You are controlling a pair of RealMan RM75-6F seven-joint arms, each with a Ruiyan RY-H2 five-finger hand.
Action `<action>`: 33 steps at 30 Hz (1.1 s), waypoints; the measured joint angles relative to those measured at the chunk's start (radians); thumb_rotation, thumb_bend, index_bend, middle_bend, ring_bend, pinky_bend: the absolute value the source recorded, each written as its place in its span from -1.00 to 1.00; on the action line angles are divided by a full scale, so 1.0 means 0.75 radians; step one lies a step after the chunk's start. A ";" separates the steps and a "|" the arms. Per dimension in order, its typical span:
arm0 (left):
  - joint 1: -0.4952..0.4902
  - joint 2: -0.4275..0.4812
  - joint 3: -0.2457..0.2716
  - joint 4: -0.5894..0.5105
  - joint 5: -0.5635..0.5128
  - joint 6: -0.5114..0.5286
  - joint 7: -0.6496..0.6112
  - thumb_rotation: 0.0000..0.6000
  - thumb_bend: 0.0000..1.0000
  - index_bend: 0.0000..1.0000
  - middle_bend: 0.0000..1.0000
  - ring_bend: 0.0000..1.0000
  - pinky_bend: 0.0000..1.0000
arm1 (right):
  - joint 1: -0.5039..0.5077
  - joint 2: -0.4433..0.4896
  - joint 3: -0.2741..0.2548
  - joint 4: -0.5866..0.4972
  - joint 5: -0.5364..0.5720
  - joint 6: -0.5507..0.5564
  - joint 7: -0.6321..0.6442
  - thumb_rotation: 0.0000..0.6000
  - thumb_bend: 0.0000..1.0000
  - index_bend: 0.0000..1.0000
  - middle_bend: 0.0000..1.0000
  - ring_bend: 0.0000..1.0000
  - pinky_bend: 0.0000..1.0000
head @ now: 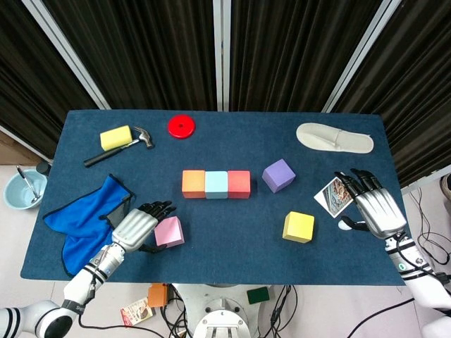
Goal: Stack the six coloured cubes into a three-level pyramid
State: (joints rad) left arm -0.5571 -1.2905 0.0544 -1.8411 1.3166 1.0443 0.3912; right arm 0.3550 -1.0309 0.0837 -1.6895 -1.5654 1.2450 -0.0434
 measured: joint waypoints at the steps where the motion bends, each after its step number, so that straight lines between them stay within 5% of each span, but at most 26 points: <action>1: 0.003 -0.008 0.001 -0.002 -0.010 0.000 0.011 0.36 -0.59 -0.83 -0.90 -0.78 -0.53 | -0.004 -0.002 -0.003 0.006 -0.001 0.005 0.008 1.00 -0.65 -0.84 -0.64 -0.87 -0.75; 9: 0.017 -0.074 -0.008 0.015 -0.085 -0.001 0.071 0.43 -0.59 -0.71 -0.80 -0.67 -0.49 | -0.008 -0.017 -0.016 0.032 -0.016 0.018 0.040 1.00 -0.65 -0.84 -0.64 -0.87 -0.75; 16: 0.035 -0.153 -0.014 0.081 -0.087 0.035 0.104 0.63 -0.59 -0.34 -0.33 -0.21 0.05 | -0.037 -0.022 -0.024 0.046 -0.013 0.062 0.073 1.00 -0.65 -0.84 -0.64 -0.87 -0.75; 20: 0.049 -0.169 -0.026 0.101 -0.053 0.076 0.075 0.86 -0.59 -0.24 -0.21 -0.13 0.18 | -0.064 -0.027 -0.033 0.062 -0.013 0.097 0.096 1.00 -0.65 -0.84 -0.64 -0.87 -0.75; 27: 0.036 -0.013 -0.081 0.027 0.030 0.112 0.013 0.86 -0.59 -0.25 -0.23 -0.14 0.14 | -0.117 -0.015 -0.044 0.059 -0.018 0.177 0.109 1.00 -0.65 -0.84 -0.64 -0.87 -0.75; 33: -0.098 0.159 -0.217 0.023 0.055 -0.017 -0.151 0.87 -0.59 -0.27 -0.29 -0.21 0.03 | -0.178 0.001 -0.052 0.034 -0.020 0.257 0.113 1.00 -0.65 -0.84 -0.64 -0.87 -0.75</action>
State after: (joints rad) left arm -0.6310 -1.1713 -0.1084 -1.8240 1.3578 1.0312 0.2781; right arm 0.2215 -1.0302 0.0449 -1.6639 -1.5801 1.4378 0.0411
